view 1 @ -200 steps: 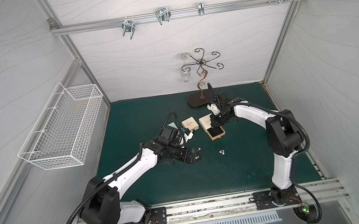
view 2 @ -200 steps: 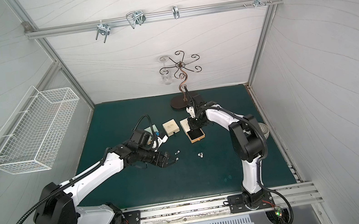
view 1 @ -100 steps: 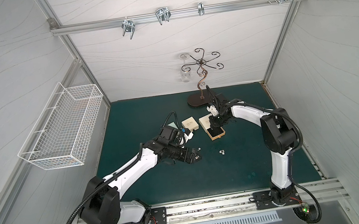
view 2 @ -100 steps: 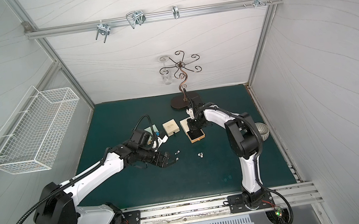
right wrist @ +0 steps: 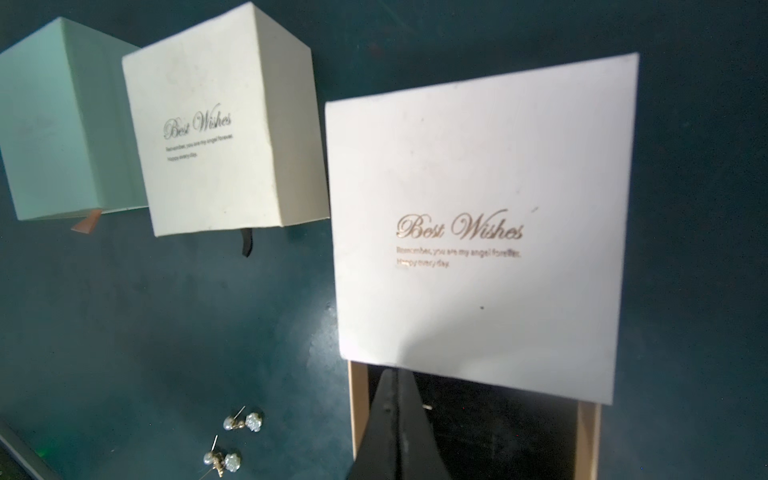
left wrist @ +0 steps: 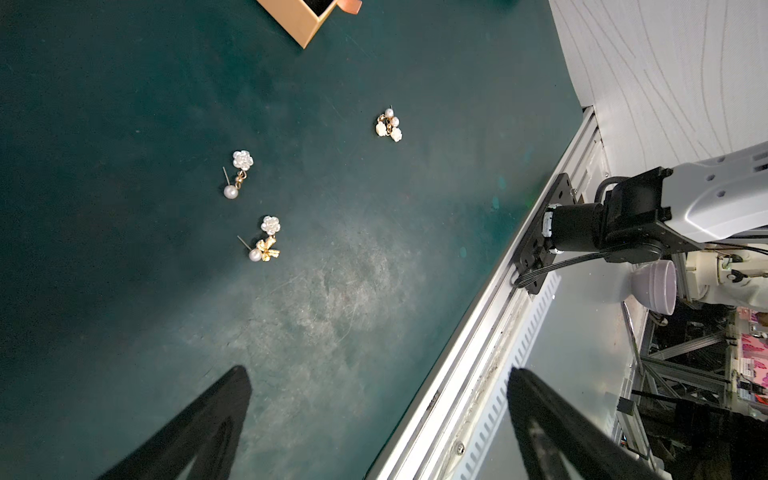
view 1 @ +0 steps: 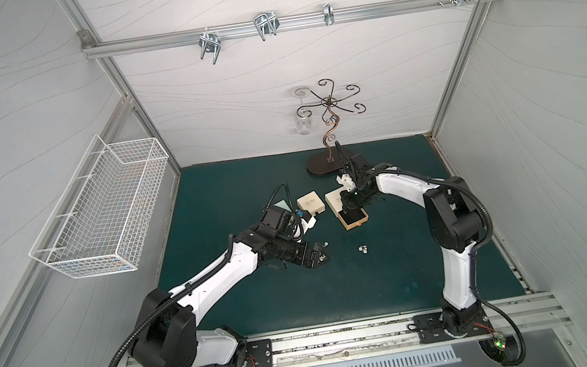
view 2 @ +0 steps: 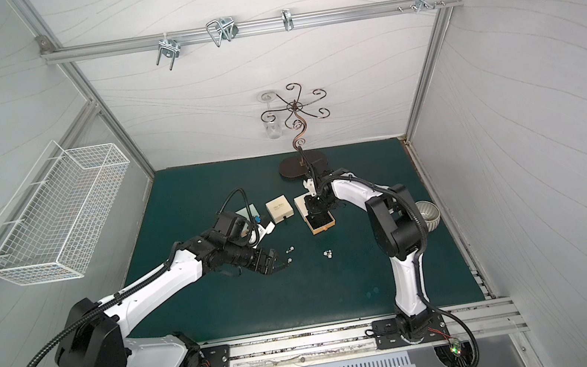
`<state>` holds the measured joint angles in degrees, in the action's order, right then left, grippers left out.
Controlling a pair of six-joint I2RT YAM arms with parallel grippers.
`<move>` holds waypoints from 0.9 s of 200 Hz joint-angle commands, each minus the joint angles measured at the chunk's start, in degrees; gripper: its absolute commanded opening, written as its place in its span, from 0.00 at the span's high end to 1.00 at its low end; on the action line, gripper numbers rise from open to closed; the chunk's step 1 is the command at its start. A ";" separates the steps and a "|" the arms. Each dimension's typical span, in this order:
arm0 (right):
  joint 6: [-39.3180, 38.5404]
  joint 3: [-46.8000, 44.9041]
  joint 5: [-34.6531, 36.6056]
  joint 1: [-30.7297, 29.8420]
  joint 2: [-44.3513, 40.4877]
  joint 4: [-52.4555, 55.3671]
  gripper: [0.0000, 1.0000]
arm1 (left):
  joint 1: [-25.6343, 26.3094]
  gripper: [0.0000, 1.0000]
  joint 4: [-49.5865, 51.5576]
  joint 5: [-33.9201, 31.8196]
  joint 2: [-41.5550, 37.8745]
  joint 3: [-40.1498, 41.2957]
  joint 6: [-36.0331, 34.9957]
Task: Place the earrings into the drawer-style jewelry box
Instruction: Insert the earring into the inner lining.
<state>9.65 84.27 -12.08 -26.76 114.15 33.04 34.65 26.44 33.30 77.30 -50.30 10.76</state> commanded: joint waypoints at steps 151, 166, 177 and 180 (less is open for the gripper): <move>-1.94 -0.67 2.11 0.75 -8.84 4.23 0.79 | 0.24 0.01 -1.63 0.93 0.07 0.18 0.02; -2.12 -3.15 2.66 0.75 -11.50 4.40 0.79 | 0.19 0.01 -1.64 0.84 0.06 0.12 0.06; -1.72 -5.50 3.05 0.79 -13.65 4.45 0.79 | 0.23 0.01 -1.52 0.88 0.05 0.12 -0.03; -1.62 -6.10 3.03 0.76 -14.18 4.34 0.79 | 0.22 0.01 -1.53 0.76 -0.02 0.12 -0.02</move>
<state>8.99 82.02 -10.15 -26.33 105.19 35.03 34.65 26.39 33.30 77.30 -49.98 11.11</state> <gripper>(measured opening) 0.212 0.993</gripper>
